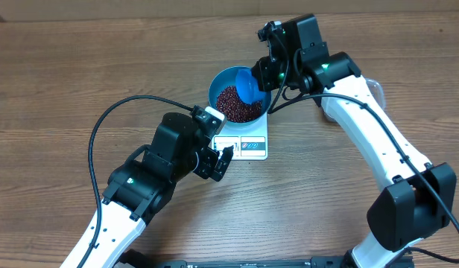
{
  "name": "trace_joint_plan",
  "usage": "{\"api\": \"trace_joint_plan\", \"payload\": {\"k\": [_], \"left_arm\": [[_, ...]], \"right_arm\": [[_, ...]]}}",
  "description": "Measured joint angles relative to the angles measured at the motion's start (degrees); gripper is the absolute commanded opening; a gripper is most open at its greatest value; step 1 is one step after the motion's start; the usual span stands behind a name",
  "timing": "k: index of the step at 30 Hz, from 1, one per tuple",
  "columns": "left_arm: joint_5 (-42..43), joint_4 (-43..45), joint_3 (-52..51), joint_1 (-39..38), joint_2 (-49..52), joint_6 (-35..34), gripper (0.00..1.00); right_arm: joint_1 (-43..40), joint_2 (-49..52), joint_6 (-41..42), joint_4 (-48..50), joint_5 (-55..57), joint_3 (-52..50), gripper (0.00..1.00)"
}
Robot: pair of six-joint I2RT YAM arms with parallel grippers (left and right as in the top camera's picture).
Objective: Scoop item into bowl and weigh 150g on scale
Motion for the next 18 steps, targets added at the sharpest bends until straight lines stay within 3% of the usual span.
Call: {"api": "trace_joint_plan", "payload": {"k": [18], "left_arm": [[0.0,0.0,0.0,0.0,0.0,0.0,0.99]], "right_arm": [[4.8,0.0,-1.2,0.5,10.1,0.0,0.04]]}}
